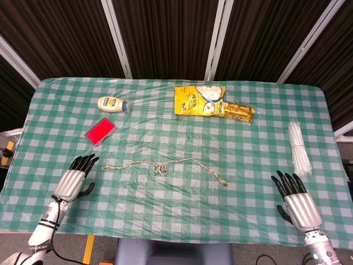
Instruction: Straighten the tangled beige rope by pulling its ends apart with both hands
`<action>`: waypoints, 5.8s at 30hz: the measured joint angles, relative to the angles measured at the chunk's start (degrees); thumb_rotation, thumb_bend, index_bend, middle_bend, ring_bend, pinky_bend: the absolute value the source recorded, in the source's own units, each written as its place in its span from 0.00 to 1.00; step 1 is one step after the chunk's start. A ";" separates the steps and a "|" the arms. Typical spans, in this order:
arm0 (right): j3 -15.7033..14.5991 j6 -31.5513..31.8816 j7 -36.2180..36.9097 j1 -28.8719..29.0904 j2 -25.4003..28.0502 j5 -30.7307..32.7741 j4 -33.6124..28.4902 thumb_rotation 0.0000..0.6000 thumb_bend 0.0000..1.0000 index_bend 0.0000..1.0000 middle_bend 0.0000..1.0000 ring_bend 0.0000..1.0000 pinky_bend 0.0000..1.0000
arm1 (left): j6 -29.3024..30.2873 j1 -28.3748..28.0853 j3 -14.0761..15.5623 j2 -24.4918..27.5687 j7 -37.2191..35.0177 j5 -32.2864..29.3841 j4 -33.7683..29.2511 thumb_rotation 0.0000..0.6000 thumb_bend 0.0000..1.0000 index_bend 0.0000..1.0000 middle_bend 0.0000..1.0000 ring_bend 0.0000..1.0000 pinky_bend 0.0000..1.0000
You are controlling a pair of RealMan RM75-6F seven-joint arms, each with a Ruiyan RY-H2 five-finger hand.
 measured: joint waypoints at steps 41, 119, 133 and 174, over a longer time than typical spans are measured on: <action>0.15 -0.93 0.61 0.36 0.53 1.47 -0.39 1.00 0.42 0.00 0.00 0.00 0.00 | -2.22 -8.32 -2.35 -20.88 -1.34 -5.00 26.47 1.00 0.44 0.49 0.04 0.00 0.08; 10.96 -19.86 -23.89 21.81 -26.44 25.75 7.42 1.00 0.41 0.56 0.00 0.00 0.00 | 1.71 -6.31 0.39 -14.86 -4.75 -2.54 21.35 1.00 0.44 0.64 0.10 0.00 0.09; 10.28 -19.45 -23.62 22.84 -26.99 27.38 8.08 1.00 0.43 0.70 0.06 0.00 0.00 | 1.60 -6.36 0.40 -14.87 -4.81 -2.57 21.46 1.00 0.44 0.64 0.10 0.00 0.09; 11.87 -12.84 -10.91 17.27 -9.34 29.11 4.31 1.00 0.61 0.79 0.13 0.00 0.00 | 1.06 -4.58 -2.35 -11.52 -8.82 -6.78 27.56 1.00 0.44 0.64 0.10 0.00 0.09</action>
